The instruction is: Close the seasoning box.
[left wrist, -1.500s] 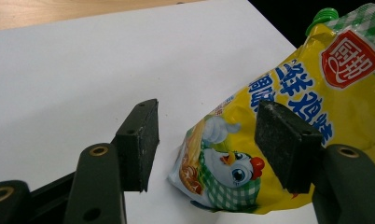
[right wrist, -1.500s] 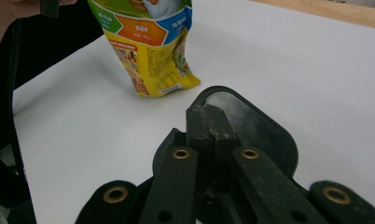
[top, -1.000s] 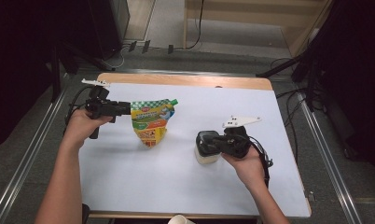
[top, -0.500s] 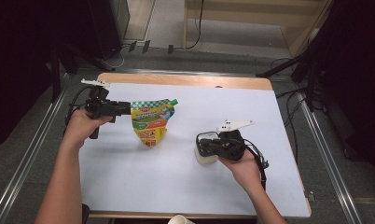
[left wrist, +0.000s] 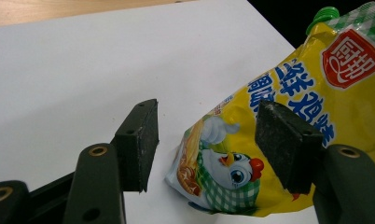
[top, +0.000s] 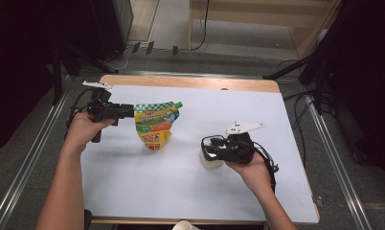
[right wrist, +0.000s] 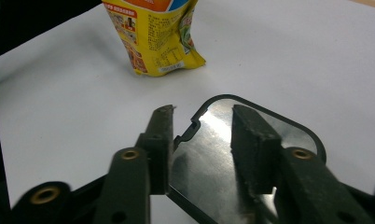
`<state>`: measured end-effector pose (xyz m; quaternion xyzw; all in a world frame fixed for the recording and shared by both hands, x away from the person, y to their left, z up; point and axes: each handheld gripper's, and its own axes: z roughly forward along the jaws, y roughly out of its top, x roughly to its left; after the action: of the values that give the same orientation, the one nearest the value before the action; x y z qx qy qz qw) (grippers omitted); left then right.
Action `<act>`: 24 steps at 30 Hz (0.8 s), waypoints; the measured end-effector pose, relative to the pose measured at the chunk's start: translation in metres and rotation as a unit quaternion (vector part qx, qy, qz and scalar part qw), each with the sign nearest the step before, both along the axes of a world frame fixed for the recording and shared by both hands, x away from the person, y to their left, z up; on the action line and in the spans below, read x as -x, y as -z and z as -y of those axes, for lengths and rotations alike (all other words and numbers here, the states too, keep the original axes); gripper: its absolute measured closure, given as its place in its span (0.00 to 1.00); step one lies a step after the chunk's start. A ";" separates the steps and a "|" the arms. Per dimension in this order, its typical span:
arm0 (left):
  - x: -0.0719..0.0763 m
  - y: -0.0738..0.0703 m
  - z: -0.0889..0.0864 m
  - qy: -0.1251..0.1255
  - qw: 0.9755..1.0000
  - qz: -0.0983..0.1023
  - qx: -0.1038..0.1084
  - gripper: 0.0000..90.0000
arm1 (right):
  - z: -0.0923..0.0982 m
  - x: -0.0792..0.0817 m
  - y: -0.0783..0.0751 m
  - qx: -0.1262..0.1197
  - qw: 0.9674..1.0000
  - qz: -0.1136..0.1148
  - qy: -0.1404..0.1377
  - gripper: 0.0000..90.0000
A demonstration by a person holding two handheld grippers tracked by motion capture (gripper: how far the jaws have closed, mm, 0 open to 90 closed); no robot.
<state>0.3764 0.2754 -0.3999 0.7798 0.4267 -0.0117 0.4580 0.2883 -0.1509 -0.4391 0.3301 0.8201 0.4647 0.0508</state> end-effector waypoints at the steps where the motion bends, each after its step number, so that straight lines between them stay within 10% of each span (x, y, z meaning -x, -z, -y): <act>1: 0.000 0.000 0.000 0.000 1.000 0.000 0.000 0.45 | 0.000 0.000 0.000 0.002 1.000 0.001 0.001 0.64; 12: 0.000 -0.001 -0.002 -0.010 1.000 0.010 0.000 0.45 | 0.020 -0.003 -0.003 -0.017 0.999 0.038 0.029 0.55; 24: 0.000 0.000 -0.003 -0.009 1.000 0.007 0.001 0.45 | 0.043 -0.013 0.001 -0.022 0.998 0.020 0.063 0.51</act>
<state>0.3763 0.2785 -0.3998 0.7753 0.4304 -0.0022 0.4622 0.3009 -0.1936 -0.4403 0.3732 0.7862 0.4844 0.0891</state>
